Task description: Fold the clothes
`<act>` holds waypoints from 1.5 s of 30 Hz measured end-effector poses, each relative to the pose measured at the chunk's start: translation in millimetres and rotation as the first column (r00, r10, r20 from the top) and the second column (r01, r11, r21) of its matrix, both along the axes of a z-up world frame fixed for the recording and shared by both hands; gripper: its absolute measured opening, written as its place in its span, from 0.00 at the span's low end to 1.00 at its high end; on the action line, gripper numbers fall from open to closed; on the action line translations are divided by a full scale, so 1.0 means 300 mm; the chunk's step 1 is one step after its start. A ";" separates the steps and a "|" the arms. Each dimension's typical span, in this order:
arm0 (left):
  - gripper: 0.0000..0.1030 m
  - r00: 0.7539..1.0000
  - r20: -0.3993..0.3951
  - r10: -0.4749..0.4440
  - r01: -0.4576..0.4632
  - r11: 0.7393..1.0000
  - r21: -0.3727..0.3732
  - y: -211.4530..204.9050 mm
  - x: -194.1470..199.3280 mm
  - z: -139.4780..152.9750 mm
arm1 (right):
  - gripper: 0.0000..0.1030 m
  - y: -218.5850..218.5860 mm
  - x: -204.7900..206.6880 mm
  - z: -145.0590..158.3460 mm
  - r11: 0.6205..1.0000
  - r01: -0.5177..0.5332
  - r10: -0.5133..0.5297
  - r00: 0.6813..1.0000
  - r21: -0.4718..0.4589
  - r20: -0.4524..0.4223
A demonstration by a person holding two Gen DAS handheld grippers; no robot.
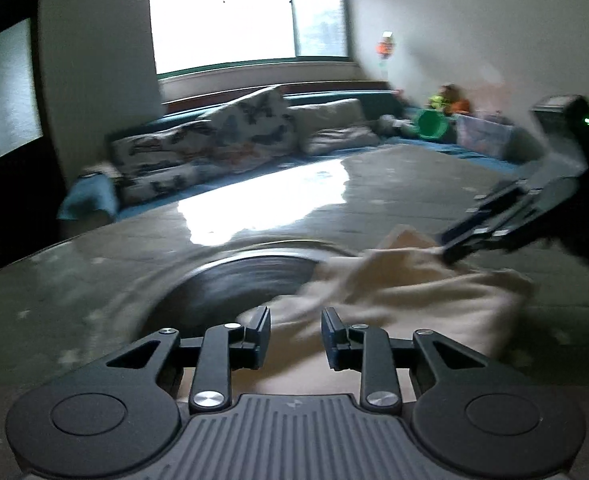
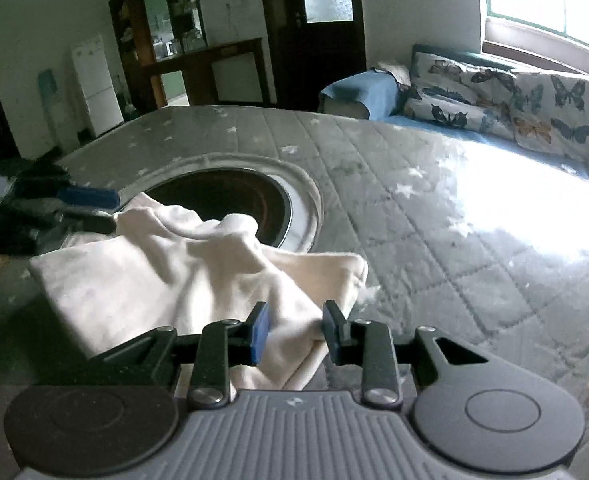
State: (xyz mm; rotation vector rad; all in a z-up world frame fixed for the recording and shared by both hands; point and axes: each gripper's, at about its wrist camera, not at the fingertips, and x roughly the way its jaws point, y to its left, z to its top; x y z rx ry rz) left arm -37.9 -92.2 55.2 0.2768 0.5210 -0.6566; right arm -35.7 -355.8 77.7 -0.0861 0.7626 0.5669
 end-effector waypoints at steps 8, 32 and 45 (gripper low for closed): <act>0.30 0.996 -0.029 -0.079 0.080 0.995 0.055 -0.100 -0.054 -0.069 | 0.32 0.025 -0.008 -0.019 0.997 -0.003 0.007 0.998 -0.075 0.062; 0.30 0.992 -0.124 0.030 -0.033 0.999 -0.024 -0.034 0.132 -0.063 | 0.17 0.180 0.031 0.043 0.994 -0.108 0.106 0.992 0.032 0.069; 0.30 0.983 -0.169 0.077 -0.080 0.997 -0.015 -0.030 0.192 -0.100 | 0.17 0.288 0.104 -0.025 0.993 -0.115 0.114 0.993 0.010 0.040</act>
